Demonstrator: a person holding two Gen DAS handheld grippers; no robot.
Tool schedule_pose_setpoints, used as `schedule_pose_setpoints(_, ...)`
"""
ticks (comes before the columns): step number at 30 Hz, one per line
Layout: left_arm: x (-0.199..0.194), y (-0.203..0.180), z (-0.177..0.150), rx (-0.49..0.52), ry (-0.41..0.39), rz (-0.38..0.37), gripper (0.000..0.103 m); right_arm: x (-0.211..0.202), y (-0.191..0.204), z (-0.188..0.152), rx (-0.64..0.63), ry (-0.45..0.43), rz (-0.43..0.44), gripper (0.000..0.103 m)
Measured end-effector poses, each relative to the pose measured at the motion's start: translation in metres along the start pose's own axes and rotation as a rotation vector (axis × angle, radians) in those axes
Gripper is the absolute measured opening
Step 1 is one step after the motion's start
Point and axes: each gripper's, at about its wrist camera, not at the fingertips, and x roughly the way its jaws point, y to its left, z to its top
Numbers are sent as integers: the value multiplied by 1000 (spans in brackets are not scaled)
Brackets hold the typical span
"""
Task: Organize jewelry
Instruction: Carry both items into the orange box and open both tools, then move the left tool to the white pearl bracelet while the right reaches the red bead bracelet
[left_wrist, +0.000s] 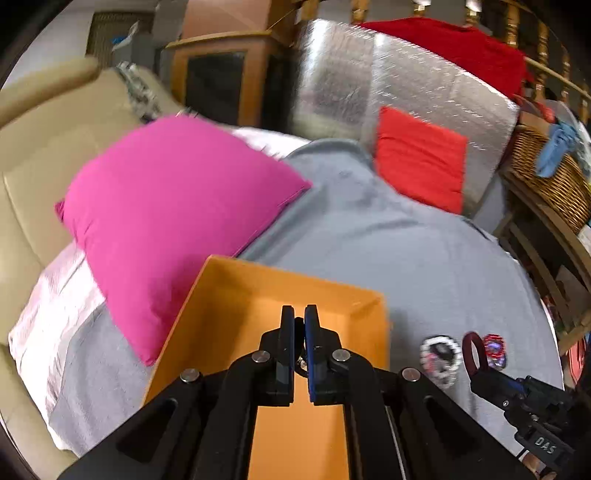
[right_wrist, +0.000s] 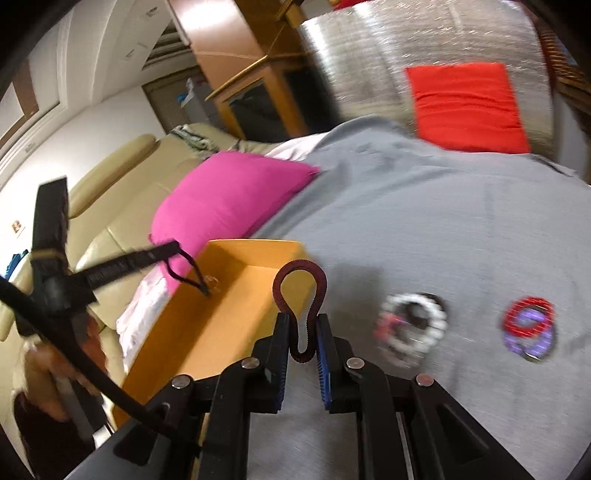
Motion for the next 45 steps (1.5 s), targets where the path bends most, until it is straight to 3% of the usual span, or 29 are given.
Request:
schedule_pose_setpoints(8,30,27,-3,-49,95,59,5,81,61,29,-83,143,-27,15)
schedule_pose_setpoints(19,52,42,-1,-114,164,82,6,145,65,39,-119,275,-128,19)
schedule_pose_setpoints(21,51,42,1,-121,160,69,15,144,63,42,-112,264,-127,31)
schedule_pose_setpoints(23,47,41,2,-122,146,64,24,135,63,44,-98,239,-101,37)
schedule_pose_setpoints(31,28,19,10,-68,67,79,26,72,40,53,-41,91,-65,37)
schedule_pose_setpoints(36,15,-16,11,4,18,55,45,11,-3,44,15,-6,-102,37)
schedule_pose_setpoints(45,5,-102,1,167,-18,-27,51,-88,-113,-11,237,-122,-208,37)
